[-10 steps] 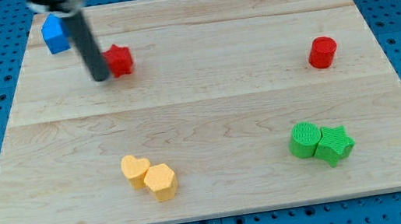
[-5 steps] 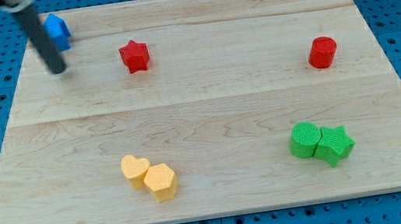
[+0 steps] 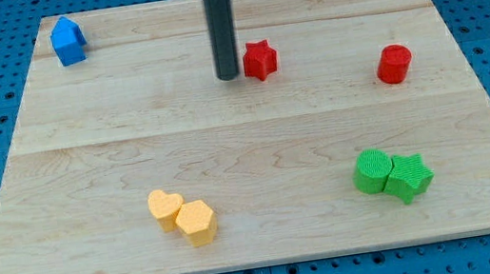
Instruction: Push red star to the top left of the red circle
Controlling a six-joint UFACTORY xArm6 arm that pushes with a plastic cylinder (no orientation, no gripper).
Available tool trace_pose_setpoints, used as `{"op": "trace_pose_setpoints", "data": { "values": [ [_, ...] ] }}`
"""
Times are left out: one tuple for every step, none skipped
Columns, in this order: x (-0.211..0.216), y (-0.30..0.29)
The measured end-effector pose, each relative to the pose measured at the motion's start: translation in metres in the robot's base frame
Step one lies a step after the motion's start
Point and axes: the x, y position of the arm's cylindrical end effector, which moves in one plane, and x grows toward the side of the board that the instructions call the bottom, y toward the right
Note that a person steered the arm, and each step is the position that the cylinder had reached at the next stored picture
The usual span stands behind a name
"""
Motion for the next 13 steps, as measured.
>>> {"op": "trace_pose_setpoints", "data": {
  "values": [
    [-0.019, 0.007],
    [-0.003, 0.010],
    [-0.014, 0.052],
    [-0.018, 0.114],
    [-0.010, 0.138],
    [0.007, 0.146],
    [0.032, 0.148],
    [0.035, 0.149],
    [0.022, 0.151],
    [0.021, 0.158],
    [0.021, 0.178],
    [0.021, 0.178],
    [-0.004, 0.135]
  ]
}}
